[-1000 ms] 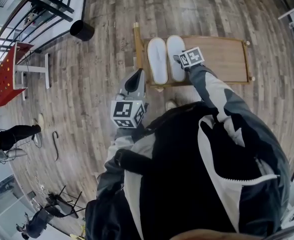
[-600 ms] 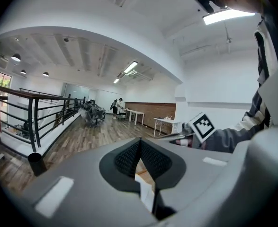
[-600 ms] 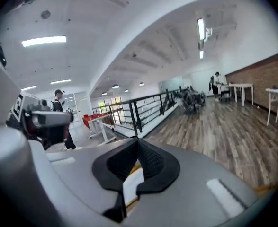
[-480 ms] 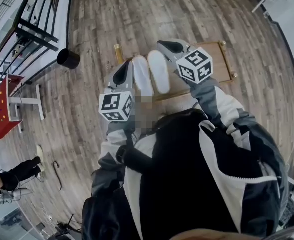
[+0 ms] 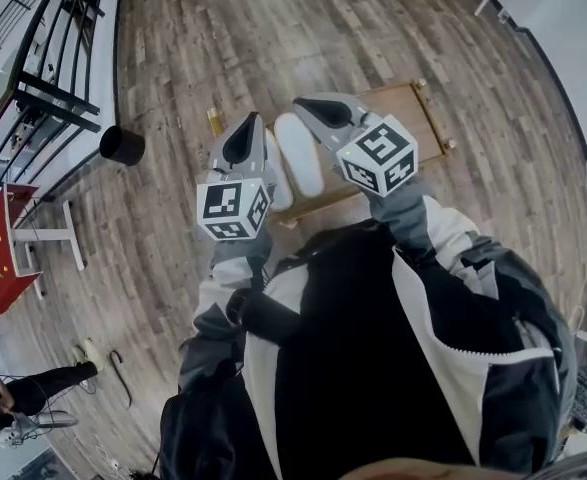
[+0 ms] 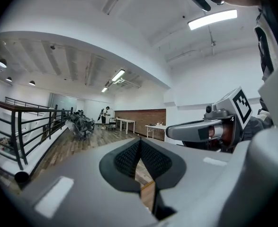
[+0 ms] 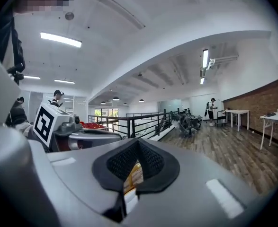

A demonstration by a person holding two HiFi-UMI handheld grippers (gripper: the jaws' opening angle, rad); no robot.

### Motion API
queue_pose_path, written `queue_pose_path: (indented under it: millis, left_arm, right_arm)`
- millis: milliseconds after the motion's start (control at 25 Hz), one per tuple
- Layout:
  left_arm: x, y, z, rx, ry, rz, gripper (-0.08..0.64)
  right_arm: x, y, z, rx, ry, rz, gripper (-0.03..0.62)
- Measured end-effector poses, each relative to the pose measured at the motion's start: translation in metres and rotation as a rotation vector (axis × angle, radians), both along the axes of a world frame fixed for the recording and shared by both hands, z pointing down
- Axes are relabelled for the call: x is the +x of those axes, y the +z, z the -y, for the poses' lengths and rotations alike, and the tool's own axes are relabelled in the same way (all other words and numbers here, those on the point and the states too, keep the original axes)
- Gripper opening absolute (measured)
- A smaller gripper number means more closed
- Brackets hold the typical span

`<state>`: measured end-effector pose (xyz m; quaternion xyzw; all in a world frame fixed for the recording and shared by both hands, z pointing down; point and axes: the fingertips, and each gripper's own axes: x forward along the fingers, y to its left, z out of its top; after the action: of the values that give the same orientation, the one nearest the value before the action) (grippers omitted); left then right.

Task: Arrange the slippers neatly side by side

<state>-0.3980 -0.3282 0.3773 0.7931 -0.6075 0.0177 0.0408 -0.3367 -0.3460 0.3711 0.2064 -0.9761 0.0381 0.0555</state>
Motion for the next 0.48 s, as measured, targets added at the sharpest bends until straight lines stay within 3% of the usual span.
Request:
queue_pose_path:
  millis: [480]
  left_arm:
    - [-0.0012,0.0005,-0.0026,-0.009,-0.021,-0.017,0.013]
  right_arm:
    - [-0.0011,0.0063,0.0016,0.010,0.011,-0.042,0.002]
